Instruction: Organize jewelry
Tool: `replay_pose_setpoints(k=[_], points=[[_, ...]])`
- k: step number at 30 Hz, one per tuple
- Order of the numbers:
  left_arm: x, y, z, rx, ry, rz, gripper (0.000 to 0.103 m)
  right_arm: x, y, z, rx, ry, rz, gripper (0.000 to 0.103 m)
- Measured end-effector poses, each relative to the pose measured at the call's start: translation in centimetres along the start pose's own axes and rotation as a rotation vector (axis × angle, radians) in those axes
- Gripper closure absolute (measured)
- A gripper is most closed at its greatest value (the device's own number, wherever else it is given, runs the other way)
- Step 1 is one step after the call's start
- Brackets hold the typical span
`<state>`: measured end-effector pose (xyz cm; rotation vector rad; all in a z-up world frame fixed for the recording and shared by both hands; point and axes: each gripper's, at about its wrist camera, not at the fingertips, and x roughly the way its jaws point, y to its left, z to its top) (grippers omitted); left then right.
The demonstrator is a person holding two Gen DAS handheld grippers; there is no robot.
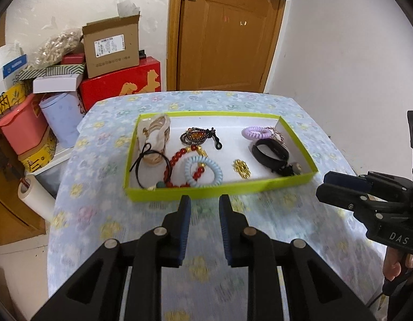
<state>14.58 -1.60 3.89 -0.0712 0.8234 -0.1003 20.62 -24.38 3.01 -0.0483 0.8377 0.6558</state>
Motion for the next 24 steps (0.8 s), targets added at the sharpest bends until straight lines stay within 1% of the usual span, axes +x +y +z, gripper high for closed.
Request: replay_pose_setpoints(k=[3, 5, 6, 7, 11, 15, 24], points=[[-1.4, -0.3, -1.0, -0.002, -0.009, 0.009, 0.08, -0.9, 0.6, -1.0, 0.0, -0.005, -0.004, 0.071], [-2.2, -0.5, -1.7, -0.005, -0.012, 0.011, 0.08, -1.6, 1.1, -1.9, 0.004, -0.011, -0.004, 0.065], [-2.5, -0.6, -2.0, -0.006, -0.013, 0.013, 0.08, -1.8, 1.2, -2.3, 0.005, -0.01, -0.005, 0.06], [-2.9, -0.8, -2.4, -0.007, -0.014, 0.015, 0.08, -2.0, 1.6, -2.8, 0.002, -0.006, -0.005, 0.059], [-4.0, -1.3, -4.0, -0.012, -0.014, 0.037, 0.08, -2.6, 2.8, -4.3, -0.018, 0.006, -0.014, 0.059], [-4.4, -1.4, -5.1, -0.021, -0.006, 0.039, 0.08, -2.9, 3.4, -5.2, -0.026, 0.013, -0.024, 0.059], [-4.7, -1.6, -6.3, -0.022, -0.003, 0.046, 0.08, -3.4, 3.6, -5.8, -0.036, 0.011, -0.062, 0.059]])
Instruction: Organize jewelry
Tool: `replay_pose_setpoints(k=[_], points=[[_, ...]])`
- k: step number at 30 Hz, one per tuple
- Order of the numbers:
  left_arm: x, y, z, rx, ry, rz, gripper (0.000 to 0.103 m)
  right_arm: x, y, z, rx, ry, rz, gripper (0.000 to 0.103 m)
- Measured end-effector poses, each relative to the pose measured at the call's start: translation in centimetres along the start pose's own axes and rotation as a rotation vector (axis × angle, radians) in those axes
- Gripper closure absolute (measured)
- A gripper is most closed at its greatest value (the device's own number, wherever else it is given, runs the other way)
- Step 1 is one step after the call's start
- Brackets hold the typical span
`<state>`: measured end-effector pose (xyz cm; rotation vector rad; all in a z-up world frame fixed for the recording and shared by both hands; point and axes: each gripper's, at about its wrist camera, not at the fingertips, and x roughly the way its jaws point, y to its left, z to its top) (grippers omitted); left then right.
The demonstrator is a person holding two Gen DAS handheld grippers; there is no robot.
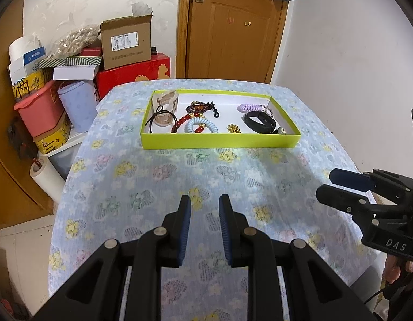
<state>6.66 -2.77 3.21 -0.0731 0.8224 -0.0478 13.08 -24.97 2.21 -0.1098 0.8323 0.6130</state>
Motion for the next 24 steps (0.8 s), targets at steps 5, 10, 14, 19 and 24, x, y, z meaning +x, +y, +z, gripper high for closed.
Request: replay_pose_setpoints(k=[5, 10, 14, 19, 24], points=[[0.03, -0.09, -0.1, 0.005, -0.001, 0.007, 0.08, 0.11, -0.12, -0.18, 0.004, 0.008, -0.005, 0.059], [0.06, -0.06, -0.16, 0.003, -0.002, 0.012, 0.08, 0.3, -0.11, -0.25, 0.001, 0.017, -0.003, 0.059], [0.07, -0.04, -0.17, 0.003, -0.002, 0.013, 0.08, 0.4, -0.17, -0.32, 0.002, 0.022, -0.004, 0.059], [-0.02, 0.0, -0.2, 0.001, -0.006, 0.014, 0.08, 0.48, -0.21, -0.45, 0.004, 0.026, -0.006, 0.059], [-0.22, -0.09, -0.16, 0.001, -0.013, 0.016, 0.08, 0.47, -0.24, -0.51, 0.004, 0.027, -0.005, 0.058]])
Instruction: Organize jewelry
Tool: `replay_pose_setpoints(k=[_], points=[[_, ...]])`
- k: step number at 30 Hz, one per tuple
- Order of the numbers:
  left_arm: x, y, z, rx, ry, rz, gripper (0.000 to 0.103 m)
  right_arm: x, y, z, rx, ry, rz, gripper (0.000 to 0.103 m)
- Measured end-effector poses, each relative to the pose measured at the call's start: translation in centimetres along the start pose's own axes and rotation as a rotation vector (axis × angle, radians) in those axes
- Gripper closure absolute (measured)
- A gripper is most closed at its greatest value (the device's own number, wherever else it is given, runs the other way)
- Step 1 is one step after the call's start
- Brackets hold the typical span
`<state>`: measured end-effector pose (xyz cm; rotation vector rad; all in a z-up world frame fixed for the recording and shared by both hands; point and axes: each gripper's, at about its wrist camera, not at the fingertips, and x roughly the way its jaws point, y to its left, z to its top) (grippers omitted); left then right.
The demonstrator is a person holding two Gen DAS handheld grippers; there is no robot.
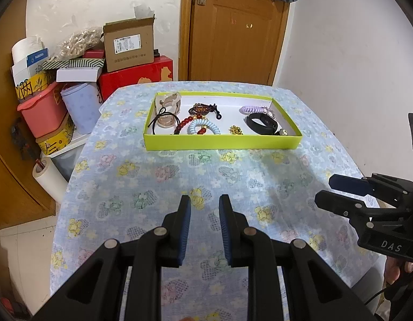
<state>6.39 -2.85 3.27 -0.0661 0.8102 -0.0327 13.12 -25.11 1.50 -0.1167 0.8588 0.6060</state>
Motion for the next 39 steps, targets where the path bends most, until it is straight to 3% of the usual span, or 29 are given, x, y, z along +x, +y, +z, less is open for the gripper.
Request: replay_pose_setpoints(k=[28, 39], points=[[-0.23, -0.15, -0.26, -0.003, -0.002, 0.014, 0.078, 0.3, -0.25, -0.44, 0.01, 0.013, -0.001, 0.058], [0.45, 0.1, -0.65, -0.004, 0.004, 0.063, 0.078, 0.99, -0.27, -0.64, 0.008, 0.031, -0.002, 0.058]])
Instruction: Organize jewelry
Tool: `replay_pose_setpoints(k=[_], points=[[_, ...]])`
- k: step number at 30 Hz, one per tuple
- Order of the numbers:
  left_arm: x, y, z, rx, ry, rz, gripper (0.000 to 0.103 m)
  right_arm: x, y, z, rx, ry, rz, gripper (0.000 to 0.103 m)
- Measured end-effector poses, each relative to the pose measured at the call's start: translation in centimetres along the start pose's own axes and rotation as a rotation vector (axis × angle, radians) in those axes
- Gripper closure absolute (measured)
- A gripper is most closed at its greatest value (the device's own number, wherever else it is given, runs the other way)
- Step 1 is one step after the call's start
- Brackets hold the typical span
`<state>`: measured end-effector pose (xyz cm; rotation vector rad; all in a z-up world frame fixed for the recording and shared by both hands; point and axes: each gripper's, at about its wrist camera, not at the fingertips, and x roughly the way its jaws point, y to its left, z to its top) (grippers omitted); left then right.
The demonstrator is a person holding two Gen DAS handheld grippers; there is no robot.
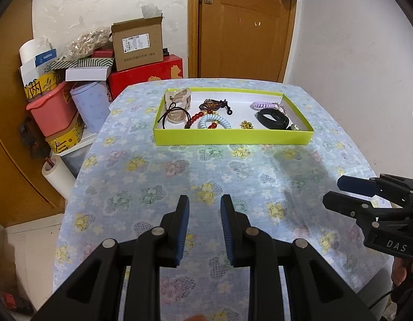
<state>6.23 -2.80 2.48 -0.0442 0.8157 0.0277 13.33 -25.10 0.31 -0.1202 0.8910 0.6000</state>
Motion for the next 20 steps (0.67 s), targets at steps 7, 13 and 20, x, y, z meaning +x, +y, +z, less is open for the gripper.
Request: replay_pose_setpoints(k=[7, 13, 20], points=[[0.62, -0.04, -0.24, 0.001, 0.013, 0.003, 0.078, 0.32, -0.03, 0.1, -0.002, 0.009, -0.001, 0.058], [0.71, -0.11, -0.41, 0.003, 0.014, -0.001, 0.078, 0.26, -0.01, 0.06, -0.005, 0.007, -0.008, 0.058], [0.47, -0.33, -0.58, 0.008, 0.011, 0.0, 0.078, -0.22, 0.0, -0.16, -0.006, -0.002, -0.009, 0.058]])
